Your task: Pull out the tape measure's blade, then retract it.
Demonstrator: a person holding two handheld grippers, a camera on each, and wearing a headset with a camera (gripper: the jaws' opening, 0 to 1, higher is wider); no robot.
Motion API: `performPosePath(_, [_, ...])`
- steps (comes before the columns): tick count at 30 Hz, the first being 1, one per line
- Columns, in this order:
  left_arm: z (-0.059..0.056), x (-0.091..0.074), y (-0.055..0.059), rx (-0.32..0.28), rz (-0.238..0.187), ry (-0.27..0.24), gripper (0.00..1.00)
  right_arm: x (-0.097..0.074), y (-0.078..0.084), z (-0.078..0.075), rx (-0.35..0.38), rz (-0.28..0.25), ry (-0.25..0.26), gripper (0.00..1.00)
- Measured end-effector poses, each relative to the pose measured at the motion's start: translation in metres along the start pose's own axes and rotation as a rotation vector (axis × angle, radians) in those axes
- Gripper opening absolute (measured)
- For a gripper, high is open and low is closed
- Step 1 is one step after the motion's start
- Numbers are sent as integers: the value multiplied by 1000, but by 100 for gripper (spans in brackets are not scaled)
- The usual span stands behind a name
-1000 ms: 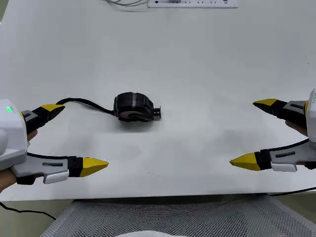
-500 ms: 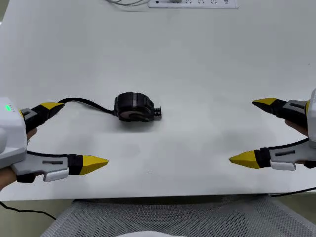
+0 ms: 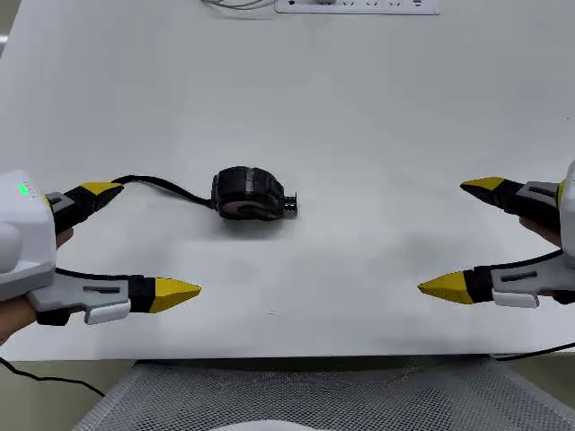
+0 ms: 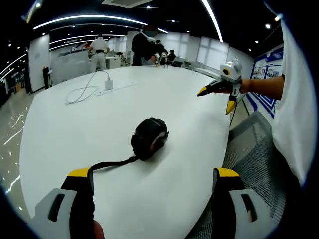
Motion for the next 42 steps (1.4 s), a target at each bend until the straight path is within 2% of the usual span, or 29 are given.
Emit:
performPosePath(15, [0,8,-3,11,11,28,95,6,0,-5,-10,19,-12,88])
performPosePath(19, [-3,12,-6,29,11,40,95,9,-3,-7,-15,18,-17,88])
performPosePath(29, [-1,23,-12,73,16,80,94,17,-8,-12,-35,28,-41,87])
performPosePath(42, [5,36,-18,108,14,95,94,32,-15,-21,-60,43,-66,87])
Point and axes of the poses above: the centre of the closed fingertips' face, and the gripper's own axes: x roughly forward along the fingers, z roughly to its left, y roughly out of its underside, the point moved 10 cm from there along -x, roughly backward along the fingers, and after that the axes turned 11 degrees about -y, right-handed, at the moved point
